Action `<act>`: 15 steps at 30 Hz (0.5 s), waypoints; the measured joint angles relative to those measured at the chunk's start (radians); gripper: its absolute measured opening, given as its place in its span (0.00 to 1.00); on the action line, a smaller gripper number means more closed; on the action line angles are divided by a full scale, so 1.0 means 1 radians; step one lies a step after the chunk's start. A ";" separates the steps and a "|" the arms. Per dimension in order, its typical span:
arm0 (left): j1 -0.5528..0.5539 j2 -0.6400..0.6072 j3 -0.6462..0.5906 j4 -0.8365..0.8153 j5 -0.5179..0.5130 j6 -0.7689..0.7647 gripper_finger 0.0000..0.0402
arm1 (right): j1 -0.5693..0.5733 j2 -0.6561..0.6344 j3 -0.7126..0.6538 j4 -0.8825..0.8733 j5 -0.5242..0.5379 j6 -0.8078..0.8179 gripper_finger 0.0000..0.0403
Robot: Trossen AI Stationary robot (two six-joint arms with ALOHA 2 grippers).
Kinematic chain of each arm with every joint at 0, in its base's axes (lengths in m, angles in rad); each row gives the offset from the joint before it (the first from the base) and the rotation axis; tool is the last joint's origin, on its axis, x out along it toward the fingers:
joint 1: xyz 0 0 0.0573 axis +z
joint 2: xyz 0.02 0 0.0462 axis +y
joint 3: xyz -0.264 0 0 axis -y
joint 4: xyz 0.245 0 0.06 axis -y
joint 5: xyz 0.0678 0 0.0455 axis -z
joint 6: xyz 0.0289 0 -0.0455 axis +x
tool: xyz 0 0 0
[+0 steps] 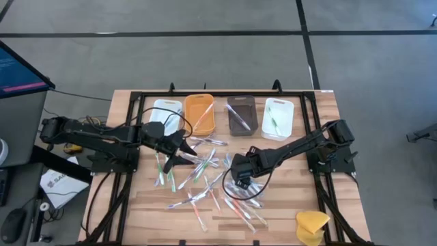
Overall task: Pick & Place Toothbrushes
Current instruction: Put the blue toothbrush into the left white bin
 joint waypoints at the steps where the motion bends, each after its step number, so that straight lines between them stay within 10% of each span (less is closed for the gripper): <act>1: 0.000 0.000 0.000 0.001 0.000 0.000 0.46 | 0.000 0.000 -0.006 0.007 0.000 0.000 0.68; 15: 0.000 0.000 0.000 0.002 0.000 0.002 0.46 | -0.009 0.000 -0.078 0.094 -0.002 0.016 0.68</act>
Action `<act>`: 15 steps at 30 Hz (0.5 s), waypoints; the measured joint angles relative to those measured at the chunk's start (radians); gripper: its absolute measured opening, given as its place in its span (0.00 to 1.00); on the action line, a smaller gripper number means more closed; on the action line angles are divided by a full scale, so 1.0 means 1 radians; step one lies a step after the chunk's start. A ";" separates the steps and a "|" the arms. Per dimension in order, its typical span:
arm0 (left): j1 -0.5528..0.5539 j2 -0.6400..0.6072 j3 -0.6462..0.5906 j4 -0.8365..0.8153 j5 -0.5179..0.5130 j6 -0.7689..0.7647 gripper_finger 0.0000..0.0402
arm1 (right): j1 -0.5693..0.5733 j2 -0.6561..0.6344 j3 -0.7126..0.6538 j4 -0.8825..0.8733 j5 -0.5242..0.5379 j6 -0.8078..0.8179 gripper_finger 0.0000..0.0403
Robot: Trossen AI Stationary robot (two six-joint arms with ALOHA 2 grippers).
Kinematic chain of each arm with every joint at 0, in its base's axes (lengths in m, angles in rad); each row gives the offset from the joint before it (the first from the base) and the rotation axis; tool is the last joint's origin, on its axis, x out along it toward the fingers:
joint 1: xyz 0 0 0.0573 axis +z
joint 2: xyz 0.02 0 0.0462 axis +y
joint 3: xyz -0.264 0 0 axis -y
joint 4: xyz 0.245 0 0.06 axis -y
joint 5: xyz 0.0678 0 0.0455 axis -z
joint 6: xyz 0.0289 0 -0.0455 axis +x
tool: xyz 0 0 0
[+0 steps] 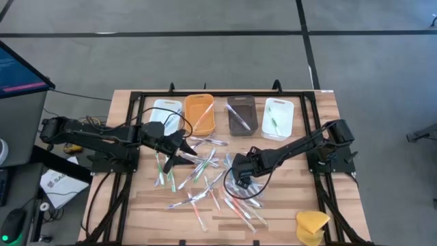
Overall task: Pick & Place Toothbrushes
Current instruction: Put the blue toothbrush into the left white bin
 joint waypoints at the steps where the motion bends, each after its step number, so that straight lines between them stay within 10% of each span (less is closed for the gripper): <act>1: 0.000 0.000 0.000 0.000 0.000 0.000 0.46 | -0.001 0.000 -0.008 -0.002 0.000 0.011 0.68; 15: 0.000 0.000 0.000 0.000 0.000 0.001 0.46 | -0.014 0.000 -0.075 0.051 0.000 0.048 0.68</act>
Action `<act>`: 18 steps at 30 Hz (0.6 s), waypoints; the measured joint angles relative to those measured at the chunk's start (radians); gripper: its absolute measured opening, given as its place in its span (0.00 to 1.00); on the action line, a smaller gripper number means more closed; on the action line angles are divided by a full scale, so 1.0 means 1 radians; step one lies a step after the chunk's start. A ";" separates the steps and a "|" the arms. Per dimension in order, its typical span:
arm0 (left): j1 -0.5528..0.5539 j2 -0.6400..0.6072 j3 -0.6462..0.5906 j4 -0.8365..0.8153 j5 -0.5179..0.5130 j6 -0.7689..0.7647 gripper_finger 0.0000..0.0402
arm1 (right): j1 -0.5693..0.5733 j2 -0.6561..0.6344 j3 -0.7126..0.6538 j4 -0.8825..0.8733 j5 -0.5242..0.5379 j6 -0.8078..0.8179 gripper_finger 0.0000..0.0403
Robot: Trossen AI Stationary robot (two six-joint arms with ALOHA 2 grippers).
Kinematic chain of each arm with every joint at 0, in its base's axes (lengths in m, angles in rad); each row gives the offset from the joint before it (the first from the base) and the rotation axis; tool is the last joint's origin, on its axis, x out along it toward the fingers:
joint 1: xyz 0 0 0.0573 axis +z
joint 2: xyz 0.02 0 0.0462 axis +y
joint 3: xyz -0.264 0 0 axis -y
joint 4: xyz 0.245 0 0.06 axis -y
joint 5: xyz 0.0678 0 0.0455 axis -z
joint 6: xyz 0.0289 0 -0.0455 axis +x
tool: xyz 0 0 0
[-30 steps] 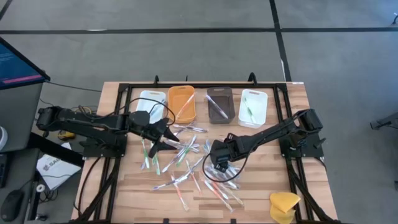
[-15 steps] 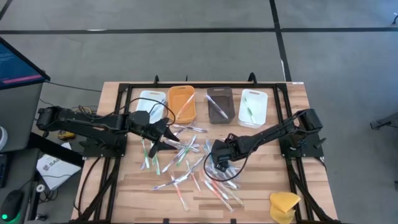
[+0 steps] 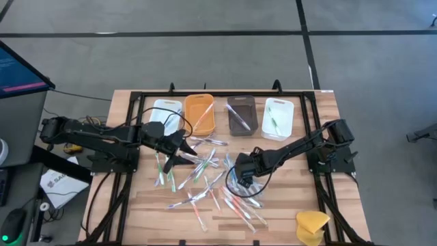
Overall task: Pick & Place Toothbrushes
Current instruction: Put the blue toothbrush into the left white bin
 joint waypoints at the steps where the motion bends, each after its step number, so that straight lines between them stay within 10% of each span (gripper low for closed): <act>1: 0.000 0.000 0.000 0.000 0.000 0.000 0.46 | -0.002 0.000 -0.004 0.004 -0.003 0.008 0.67; 9: 0.000 0.000 0.000 0.000 0.000 0.000 0.46 | -0.006 -0.002 -0.021 0.036 -0.015 0.025 0.51; 18: 0.000 0.000 0.000 0.000 0.000 0.000 0.46 | -0.027 -0.002 -0.021 0.049 -0.049 -0.002 0.09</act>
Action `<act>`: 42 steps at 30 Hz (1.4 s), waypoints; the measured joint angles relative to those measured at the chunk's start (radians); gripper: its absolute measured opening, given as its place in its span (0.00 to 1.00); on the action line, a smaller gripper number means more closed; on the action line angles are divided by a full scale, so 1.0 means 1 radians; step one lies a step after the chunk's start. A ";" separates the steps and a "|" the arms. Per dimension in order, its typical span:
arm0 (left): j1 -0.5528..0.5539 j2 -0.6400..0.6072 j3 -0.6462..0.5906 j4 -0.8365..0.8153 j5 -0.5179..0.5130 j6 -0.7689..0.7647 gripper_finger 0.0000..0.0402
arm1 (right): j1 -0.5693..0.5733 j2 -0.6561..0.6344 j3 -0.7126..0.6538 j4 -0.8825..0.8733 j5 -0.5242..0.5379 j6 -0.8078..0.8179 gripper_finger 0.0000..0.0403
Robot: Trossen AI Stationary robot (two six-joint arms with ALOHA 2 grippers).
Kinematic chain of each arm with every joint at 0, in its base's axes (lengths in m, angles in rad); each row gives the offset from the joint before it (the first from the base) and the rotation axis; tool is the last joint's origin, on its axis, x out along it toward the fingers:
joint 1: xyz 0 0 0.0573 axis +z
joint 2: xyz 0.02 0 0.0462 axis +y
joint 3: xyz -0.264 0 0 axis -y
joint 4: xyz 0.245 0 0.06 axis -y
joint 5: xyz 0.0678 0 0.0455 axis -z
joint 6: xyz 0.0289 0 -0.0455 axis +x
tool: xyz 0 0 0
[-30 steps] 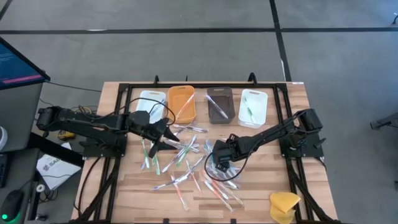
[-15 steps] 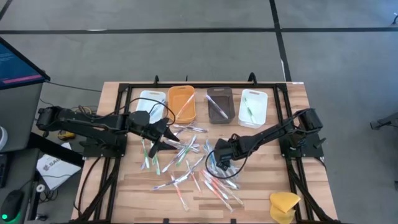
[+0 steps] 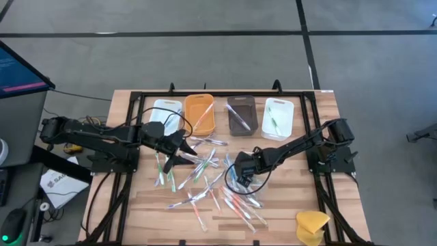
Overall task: Pick & Place Toothbrushes
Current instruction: Put the blue toothbrush into the left white bin
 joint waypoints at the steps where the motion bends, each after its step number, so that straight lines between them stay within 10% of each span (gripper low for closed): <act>1: 0.000 0.000 0.000 0.000 0.000 0.000 0.46 | 0.000 0.000 0.000 0.000 0.000 -0.009 0.05; 17: 0.000 0.000 0.000 0.048 0.000 -0.002 0.46 | 0.021 -0.004 0.126 -0.179 0.007 -0.042 0.01; 42: 0.000 0.000 0.000 0.091 0.000 0.010 0.46 | 0.232 -0.006 0.742 -0.758 0.497 -0.098 0.01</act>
